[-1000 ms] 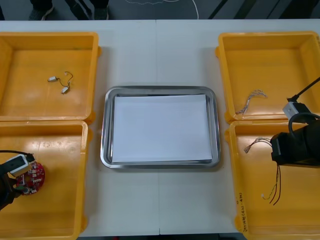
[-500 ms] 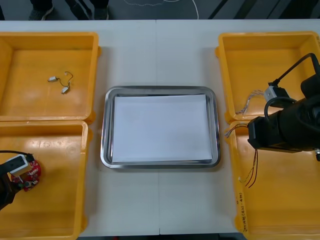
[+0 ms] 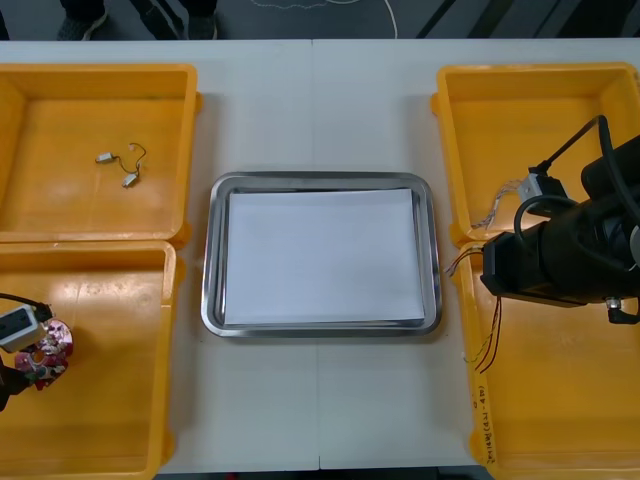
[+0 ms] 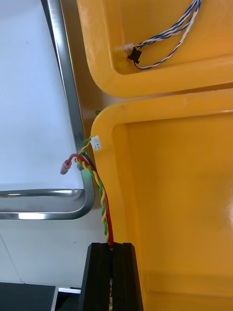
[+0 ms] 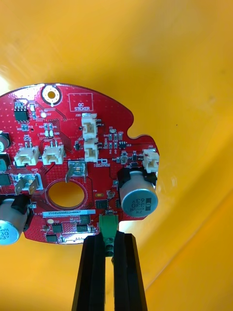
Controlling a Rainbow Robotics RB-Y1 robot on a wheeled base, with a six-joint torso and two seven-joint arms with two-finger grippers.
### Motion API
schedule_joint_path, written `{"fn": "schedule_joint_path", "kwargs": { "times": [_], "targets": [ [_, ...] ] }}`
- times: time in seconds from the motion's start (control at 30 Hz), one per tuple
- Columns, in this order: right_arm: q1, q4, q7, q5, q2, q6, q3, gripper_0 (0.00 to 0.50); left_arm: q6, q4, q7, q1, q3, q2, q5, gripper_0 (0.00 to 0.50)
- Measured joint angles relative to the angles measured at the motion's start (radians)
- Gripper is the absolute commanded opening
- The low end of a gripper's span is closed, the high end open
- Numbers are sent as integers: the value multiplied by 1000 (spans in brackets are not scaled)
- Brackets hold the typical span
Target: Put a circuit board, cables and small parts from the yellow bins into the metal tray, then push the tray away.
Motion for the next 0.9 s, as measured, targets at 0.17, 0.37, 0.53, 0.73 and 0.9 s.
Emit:
{"fn": "schedule_joint_path", "kwargs": {
  "times": [0.17, 0.37, 0.53, 0.73, 0.9],
  "targets": [
    [0, 0, 0, 0, 0, 0, 7, 0, 31, -62, 0, -10, 19, 0, 0, 0],
    [0, 0, 0, 0, 0, 0, 7, 0, 73, -141, 0, -15, 28, 0, -1, 0],
    [0, 0, 0, 0, 0, 0, 7, 0, 138, -206, 12, -32, 39, 0, -6, 0],
    [0, 0, 0, 0, 0, 0, 7, 0, 143, -273, 188, -75, 46, 0, -10, 0],
    [0, 0, 0, 0, 0, 0, 7, 0, 144, -326, 464, -122, 43, 0, -14, 0]
  ]
}}
